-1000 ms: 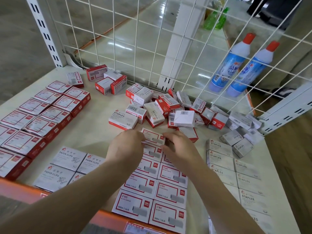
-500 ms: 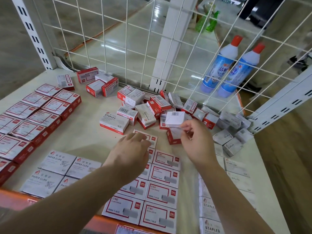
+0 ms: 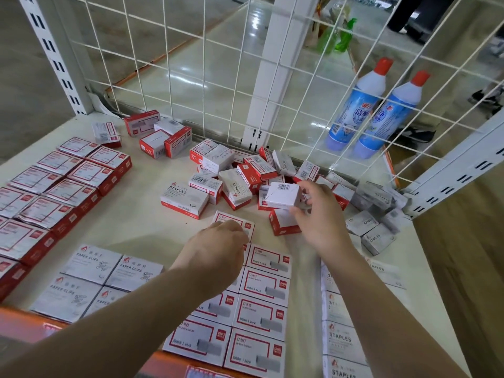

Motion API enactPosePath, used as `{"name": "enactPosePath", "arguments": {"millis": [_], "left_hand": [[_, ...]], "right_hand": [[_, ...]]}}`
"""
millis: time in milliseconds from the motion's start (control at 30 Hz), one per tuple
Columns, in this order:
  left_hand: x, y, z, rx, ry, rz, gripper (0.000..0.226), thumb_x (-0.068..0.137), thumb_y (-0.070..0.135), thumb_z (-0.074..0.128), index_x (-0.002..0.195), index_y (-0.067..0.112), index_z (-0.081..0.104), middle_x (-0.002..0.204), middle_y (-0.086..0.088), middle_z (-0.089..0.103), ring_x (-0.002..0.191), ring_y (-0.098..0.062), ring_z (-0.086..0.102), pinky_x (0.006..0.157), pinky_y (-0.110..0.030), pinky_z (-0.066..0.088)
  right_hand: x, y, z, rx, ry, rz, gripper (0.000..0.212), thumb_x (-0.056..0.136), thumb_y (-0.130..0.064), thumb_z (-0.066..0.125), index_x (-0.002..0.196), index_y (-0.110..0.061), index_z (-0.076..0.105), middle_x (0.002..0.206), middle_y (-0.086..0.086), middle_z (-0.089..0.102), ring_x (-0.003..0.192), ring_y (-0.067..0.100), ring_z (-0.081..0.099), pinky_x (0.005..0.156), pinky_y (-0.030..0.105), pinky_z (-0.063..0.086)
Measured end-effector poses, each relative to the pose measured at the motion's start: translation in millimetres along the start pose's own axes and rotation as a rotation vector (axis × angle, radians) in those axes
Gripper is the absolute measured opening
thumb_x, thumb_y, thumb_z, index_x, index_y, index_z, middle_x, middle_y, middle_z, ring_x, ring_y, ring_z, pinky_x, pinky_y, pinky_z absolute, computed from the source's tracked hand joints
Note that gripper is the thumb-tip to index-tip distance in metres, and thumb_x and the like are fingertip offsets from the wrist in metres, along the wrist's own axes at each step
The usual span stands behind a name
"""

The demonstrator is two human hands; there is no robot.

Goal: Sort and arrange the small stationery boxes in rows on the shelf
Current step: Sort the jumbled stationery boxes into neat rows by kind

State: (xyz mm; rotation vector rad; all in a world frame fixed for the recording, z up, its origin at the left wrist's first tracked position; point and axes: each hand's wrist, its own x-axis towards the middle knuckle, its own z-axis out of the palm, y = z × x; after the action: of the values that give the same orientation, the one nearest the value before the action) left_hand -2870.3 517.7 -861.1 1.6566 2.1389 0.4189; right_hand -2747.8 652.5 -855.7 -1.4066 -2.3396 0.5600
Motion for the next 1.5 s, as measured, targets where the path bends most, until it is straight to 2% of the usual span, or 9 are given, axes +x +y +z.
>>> {"name": "enactPosePath", "arguments": {"millis": [233,367,500,733,1000,1100,1167,1300,1500], "left_hand": [[-1.7,-2.3,-0.7,-0.056,0.098,-0.008,0.042,0.096,0.025,0.044,0.137,0.029,0.040,0.140,0.011,0.042,0.125,-0.009,0.040,0.098,-0.022,0.038],[-3.4,3.5,-2.8,-0.125,0.188,-0.022,0.045,0.093,0.027,0.050,0.137,0.032,0.038,0.138,0.011,0.044,0.122,-0.011,0.044,0.094,-0.025,0.043],[-5.4,12.0,-4.6,-0.184,0.228,0.015,0.052,0.092,0.031,0.053,0.140,0.036,0.034,0.143,0.012,0.039,0.126,-0.011,0.041,0.096,-0.026,0.041],[-9.6,23.0,-8.1,-0.243,0.288,0.085,0.048,0.089,0.031,0.057,0.134,0.036,0.041,0.136,0.015,0.045,0.121,-0.006,0.044,0.087,-0.017,0.039],[-13.7,26.3,-12.5,-0.130,0.296,0.187,0.038,0.093,0.030,0.049,0.131,0.026,0.049,0.129,0.006,0.054,0.113,-0.013,0.051,0.082,-0.015,0.044],[-12.5,22.4,-13.9,-0.087,0.271,0.181,0.041,0.096,0.031,0.043,0.135,0.023,0.045,0.132,0.005,0.051,0.117,-0.014,0.048,0.087,-0.019,0.042],[-9.8,18.5,-14.1,-0.067,0.236,0.128,0.041,0.097,0.032,0.040,0.136,0.025,0.042,0.133,0.006,0.048,0.117,-0.012,0.047,0.088,-0.020,0.043],[-3.9,16.0,-11.9,-0.181,0.156,0.018,0.026,0.097,0.028,0.041,0.118,0.023,0.056,0.121,0.003,0.058,0.093,-0.008,0.049,0.071,-0.015,0.049],[2.6,11.9,-9.3,-0.310,0.059,-0.075,0.029,0.099,0.030,0.037,0.100,0.014,0.062,0.093,-0.002,0.065,0.054,-0.008,0.046,0.050,-0.021,0.043]], "right_hand": [[-15.7,4.6,-13.3,0.104,0.077,0.004,0.042,0.081,-0.019,0.070,0.120,-0.020,0.056,0.116,0.001,0.056,0.099,0.013,0.055,0.081,0.024,0.044],[-32.9,4.2,-28.8,0.239,-0.027,0.004,0.017,0.079,-0.023,0.072,0.088,-0.024,0.059,0.091,-0.009,0.063,0.085,0.009,0.059,0.072,0.019,0.045],[-48.0,1.0,-39.8,0.412,-0.116,0.065,0.013,0.080,-0.024,0.070,0.089,-0.029,0.062,0.086,-0.011,0.065,0.078,-0.001,0.059,0.064,0.009,0.044],[-61.9,-3.4,-50.0,0.543,-0.181,0.095,0.021,0.081,-0.019,0.069,0.073,-0.036,0.060,0.079,-0.011,0.068,0.081,0.010,0.066,0.081,0.026,0.053],[-66.2,0.5,-47.5,0.534,-0.231,0.153,0.005,0.082,-0.027,0.067,0.084,-0.030,0.064,0.088,-0.008,0.069,0.086,0.010,0.066,0.080,0.020,0.051],[-66.8,3.0,-47.7,0.470,-0.252,0.116,0.018,0.084,-0.030,0.064,0.103,-0.028,0.064,0.093,-0.016,0.067,0.086,-0.004,0.062,0.074,0.008,0.047],[-67.8,6.0,-47.2,0.396,-0.265,0.064,0.035,0.084,-0.030,0.064,0.119,-0.028,0.059,0.104,-0.019,0.063,0.091,-0.005,0.059,0.081,0.013,0.047],[-69.3,6.8,-42.0,0.265,-0.359,-0.068,0.054,0.085,-0.020,0.065,0.132,-0.036,0.044,0.121,-0.016,0.053,0.102,0.000,0.052,0.091,0.021,0.044],[-68.5,6.9,-34.1,0.327,-0.324,-0.122,0.057,0.082,-0.010,0.067,0.120,-0.045,0.044,0.098,-0.015,0.059,0.093,0.002,0.056,0.087,0.020,0.046]]}}
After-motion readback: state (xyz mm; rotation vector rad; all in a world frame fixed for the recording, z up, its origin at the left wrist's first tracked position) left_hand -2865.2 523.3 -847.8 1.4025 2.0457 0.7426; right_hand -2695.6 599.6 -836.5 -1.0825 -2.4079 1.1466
